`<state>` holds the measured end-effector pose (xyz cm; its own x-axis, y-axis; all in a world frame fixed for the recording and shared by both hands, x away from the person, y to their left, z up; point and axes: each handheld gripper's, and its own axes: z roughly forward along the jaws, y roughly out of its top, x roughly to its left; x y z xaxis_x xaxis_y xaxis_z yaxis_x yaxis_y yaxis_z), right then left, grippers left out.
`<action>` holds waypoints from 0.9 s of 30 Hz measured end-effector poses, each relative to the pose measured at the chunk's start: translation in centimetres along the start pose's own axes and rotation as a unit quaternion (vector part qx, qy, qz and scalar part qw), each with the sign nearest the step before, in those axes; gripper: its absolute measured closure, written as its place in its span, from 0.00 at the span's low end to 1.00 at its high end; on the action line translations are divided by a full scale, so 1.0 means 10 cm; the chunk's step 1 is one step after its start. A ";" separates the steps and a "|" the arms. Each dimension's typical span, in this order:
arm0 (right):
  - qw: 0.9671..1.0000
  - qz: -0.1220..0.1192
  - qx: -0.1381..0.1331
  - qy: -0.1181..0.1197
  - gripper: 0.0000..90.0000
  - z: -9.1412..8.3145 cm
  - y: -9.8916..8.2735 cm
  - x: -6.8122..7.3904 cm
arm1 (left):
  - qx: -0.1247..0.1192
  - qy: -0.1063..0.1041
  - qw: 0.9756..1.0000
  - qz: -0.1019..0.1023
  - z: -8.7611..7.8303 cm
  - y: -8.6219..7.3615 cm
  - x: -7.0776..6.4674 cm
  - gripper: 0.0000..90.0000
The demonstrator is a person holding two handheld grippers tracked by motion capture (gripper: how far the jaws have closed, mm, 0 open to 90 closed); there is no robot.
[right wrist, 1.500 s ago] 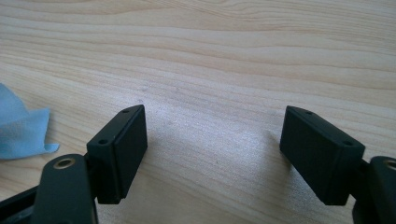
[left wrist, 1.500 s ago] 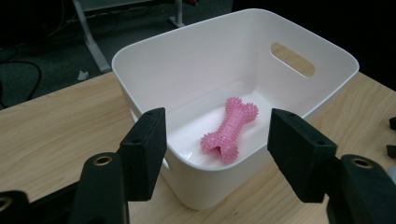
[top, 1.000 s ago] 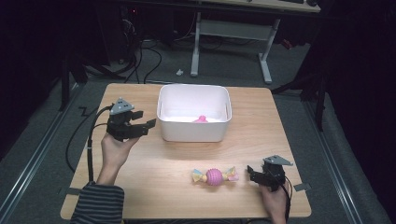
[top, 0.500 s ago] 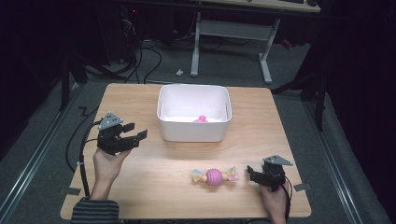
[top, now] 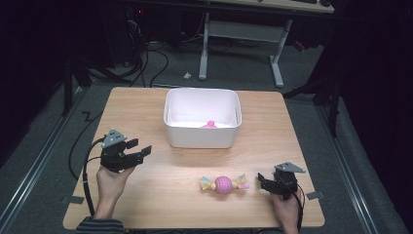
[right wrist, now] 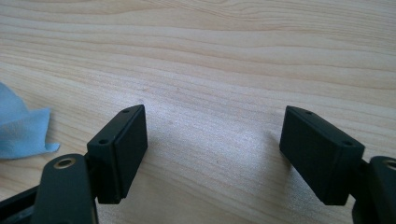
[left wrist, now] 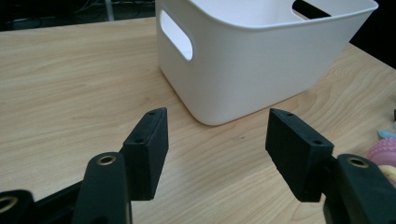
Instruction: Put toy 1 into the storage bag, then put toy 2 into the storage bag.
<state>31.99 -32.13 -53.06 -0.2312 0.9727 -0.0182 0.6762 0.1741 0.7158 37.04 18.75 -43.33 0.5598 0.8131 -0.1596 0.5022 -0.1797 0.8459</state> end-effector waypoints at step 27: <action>1.000 0.000 -0.001 0.001 0.26 0.00 0.00 0.00 | 0.043 0.002 0.999 0.006 0.42 -0.51 -0.17 0.44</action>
<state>31.99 -32.13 -53.07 -0.2324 0.9724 -0.0181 0.6752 0.1748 0.7166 36.29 15.94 -49.45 0.5636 0.8127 -0.1480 0.5505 -0.2359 0.8008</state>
